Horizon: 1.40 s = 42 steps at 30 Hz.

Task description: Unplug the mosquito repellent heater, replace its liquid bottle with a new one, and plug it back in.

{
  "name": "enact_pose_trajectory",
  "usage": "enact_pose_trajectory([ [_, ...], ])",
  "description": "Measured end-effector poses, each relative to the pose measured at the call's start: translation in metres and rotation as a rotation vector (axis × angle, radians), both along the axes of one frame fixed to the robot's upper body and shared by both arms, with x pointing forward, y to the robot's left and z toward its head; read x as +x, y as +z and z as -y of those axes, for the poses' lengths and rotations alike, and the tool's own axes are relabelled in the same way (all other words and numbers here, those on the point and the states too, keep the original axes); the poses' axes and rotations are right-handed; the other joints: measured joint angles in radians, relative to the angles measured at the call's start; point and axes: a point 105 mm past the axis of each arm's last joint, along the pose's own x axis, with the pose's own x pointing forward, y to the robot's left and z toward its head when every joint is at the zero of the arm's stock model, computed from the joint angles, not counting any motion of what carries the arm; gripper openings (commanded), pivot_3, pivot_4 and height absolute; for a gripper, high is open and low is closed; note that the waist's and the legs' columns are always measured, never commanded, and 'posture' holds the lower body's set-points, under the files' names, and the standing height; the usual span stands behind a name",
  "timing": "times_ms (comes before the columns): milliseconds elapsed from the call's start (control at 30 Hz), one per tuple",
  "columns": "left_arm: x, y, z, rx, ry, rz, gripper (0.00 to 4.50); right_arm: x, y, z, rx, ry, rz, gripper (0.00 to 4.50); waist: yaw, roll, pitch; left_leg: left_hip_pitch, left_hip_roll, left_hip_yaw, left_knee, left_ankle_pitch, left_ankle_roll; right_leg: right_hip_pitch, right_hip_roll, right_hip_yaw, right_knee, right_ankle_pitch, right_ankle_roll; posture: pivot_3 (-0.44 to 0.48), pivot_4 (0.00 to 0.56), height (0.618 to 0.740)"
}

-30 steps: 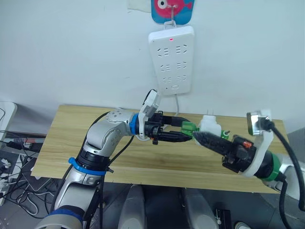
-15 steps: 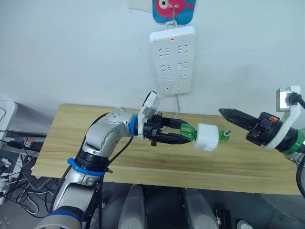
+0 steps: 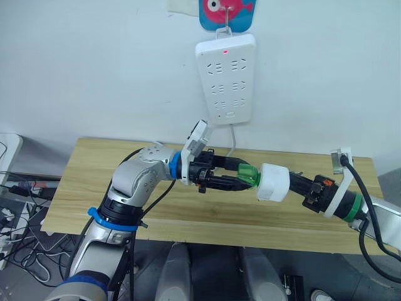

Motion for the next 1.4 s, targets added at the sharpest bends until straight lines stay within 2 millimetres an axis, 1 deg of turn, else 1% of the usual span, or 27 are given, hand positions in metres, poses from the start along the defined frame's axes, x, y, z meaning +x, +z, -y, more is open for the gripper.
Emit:
enact_pose_trajectory([
  [133, 0.000, 0.003, -0.001, -0.015, -0.002, 0.000, 2.27, -0.010, -0.004, -0.006, 0.008, 0.029, -0.032, 0.02, 0.000, 0.000, 0.000, 0.000, 0.000, 0.000, 0.000, 0.000, 0.000, 0.000, 0.000, 0.000, 0.000, 0.000, 0.000, 0.057, 0.344, 0.740],
  [233, 0.003, 0.009, -0.001, -0.033, 0.016, -0.001, 2.27, -0.024, -0.003, -0.016, 0.026, 0.078, -0.062, 0.02, 0.000, 0.000, 0.000, 0.000, 0.000, 0.000, 0.000, 0.000, 0.000, 0.000, 0.000, 0.000, 0.000, 0.000, 0.000, 0.057, 0.338, 0.740],
  [333, 0.006, 0.008, 0.003, -0.020, 0.036, 0.003, 2.27, -0.045, 0.009, -0.035, 0.055, 0.184, -0.050, 0.02, 0.000, 0.000, 0.000, 0.000, 0.000, 0.000, 0.000, 0.000, 0.000, 0.000, 0.000, 0.000, 0.000, 0.000, 0.000, 0.054, 0.337, 0.740],
  [400, 0.006, 0.005, 0.004, -0.010, 0.040, -0.001, 2.27, -0.051, 0.015, -0.038, 0.063, 0.205, -0.044, 0.02, 0.000, 0.000, 0.000, 0.000, 0.000, 0.000, 0.000, 0.000, 0.000, 0.000, 0.000, 0.000, 0.000, 0.000, 0.000, 0.052, 0.333, 0.740],
  [533, 0.005, 0.000, 0.004, 0.000, 0.039, -0.014, 2.27, -0.055, 0.021, -0.041, 0.072, 0.209, -0.035, 0.02, 0.000, 0.000, 0.000, 0.000, 0.000, 0.000, 0.000, 0.000, 0.000, 0.000, 0.000, 0.000, 0.000, 0.000, 0.000, 0.047, 0.329, 0.740],
  [667, 0.004, -0.002, 0.002, 0.004, 0.036, -0.011, 2.27, -0.053, 0.047, -0.051, 0.130, 0.229, 0.086, 0.02, -0.003, 0.000, 0.000, 0.000, 0.000, 0.000, 0.000, 0.000, 0.000, 0.000, 0.000, 0.000, 0.000, 0.000, 0.000, 0.042, 0.322, 0.740],
  [733, 0.003, -0.003, 0.001, 0.007, 0.031, -0.014, 2.27, -0.047, 0.057, -0.054, 0.121, 0.223, 0.137, 0.02, -0.004, 0.000, 0.000, 0.000, 0.000, 0.000, 0.000, 0.002, -0.003, 0.000, 0.000, 0.000, 0.000, 0.000, 0.000, 0.041, 0.321, 0.740],
  [767, 0.003, -0.003, 0.001, 0.007, 0.029, -0.015, 2.27, -0.041, 0.063, -0.054, 0.114, 0.205, 0.164, 0.02, -0.004, 0.000, 0.000, 0.000, 0.000, 0.000, 0.000, 0.002, -0.003, 0.000, 0.000, 0.000, 0.000, 0.000, 0.000, 0.041, 0.321, 0.740],
  [800, 0.003, -0.003, 0.001, 0.007, 0.028, -0.016, 2.27, -0.037, 0.066, -0.052, 0.110, 0.188, 0.171, 0.02, -0.003, 0.000, 0.000, 0.000, 0.000, 0.000, 0.000, 0.002, -0.004, 0.000, 0.000, 0.000, 0.000, 0.000, 0.000, 0.041, 0.321, 0.740],
  [867, 0.003, -0.004, 0.001, 0.009, 0.030, -0.019, 2.27, -0.030, 0.065, -0.048, 0.090, 0.159, 0.160, 0.02, -0.001, 0.000, 0.000, 0.000, 0.000, -0.001, 0.000, 0.002, -0.004, 0.000, 0.000, -0.001, -0.001, 0.000, 0.000, 0.041, 0.321, 0.740],
  [933, 0.003, -0.005, 0.000, 0.013, 0.034, -0.023, 2.27, -0.027, 0.062, -0.045, 0.068, 0.149, 0.143, 0.02, 0.001, 0.000, 0.000, -0.001, 0.000, -0.001, 0.000, 0.002, -0.004, 0.000, 0.000, -0.001, -0.002, 0.000, 0.000, 0.042, 0.326, 0.740],
  [1033, 0.004, -0.006, -0.001, 0.021, 0.042, -0.025, 2.27, -0.027, 0.060, -0.039, 0.060, 0.137, 0.125, 0.02, 0.001, 0.000, 0.000, -0.001, 0.000, -0.001, 0.000, 0.002, -0.003, 0.000, 0.000, -0.001, -0.001, 0.000, 0.000, 0.042, 0.329, 0.740],
  [1167, 0.004, -0.006, 0.001, 0.024, 0.040, -0.044, 2.27, -0.030, 0.061, -0.039, 0.068, 0.164, 0.134, 0.02, -0.001, 0.000, 0.000, -0.001, 0.000, -0.001, 0.000, 0.002, -0.003, 0.000, 0.000, -0.001, 0.000, 0.000, 0.000, 0.039, 0.338, 0.740],
  [1233, 0.006, -0.006, 0.003, 0.029, 0.047, -0.082, 2.27, -0.039, 0.059, -0.042, 0.067, 0.224, 0.138, 0.02, 0.000, 0.000, 0.000, -0.001, 0.000, -0.001, 0.000, 0.001, -0.001, 0.000, 0.000, -0.001, -0.001, 0.000, 0.000, 0.036, 0.339, 0.740],
  [1300, 0.013, -0.008, 0.003, 0.039, 0.071, -0.119, 2.27, -0.057, 0.055, -0.049, 0.058, 0.310, 0.129, 0.02, 0.000, 0.000, 0.000, -0.001, 0.000, -0.001, 0.000, 0.000, 0.000, 0.000, 0.000, -0.001, -0.001, 0.000, 0.000, 0.036, 0.341, 0.740],
  [1367, 0.017, -0.010, 0.001, 0.042, 0.085, -0.134, 2.27, -0.070, 0.046, -0.051, 0.030, 0.356, 0.090, 0.36, 0.000, 0.000, 0.000, -0.001, 0.000, -0.001, 0.000, 0.000, 0.000, 0.000, 0.000, -0.001, -0.001, 0.000, 0.000, 0.034, 0.344, 0.740],
  [1400, 0.019, -0.010, 0.001, 0.042, 0.090, -0.141, 2.27, -0.076, 0.042, -0.050, 0.004, 0.363, 0.069, 0.62, 0.000, 0.000, 0.000, -0.001, 0.000, -0.001, 0.001, 0.000, 0.000, 0.000, 0.000, -0.001, -0.001, 0.000, 0.000, 0.034, 0.344, 0.740],
])
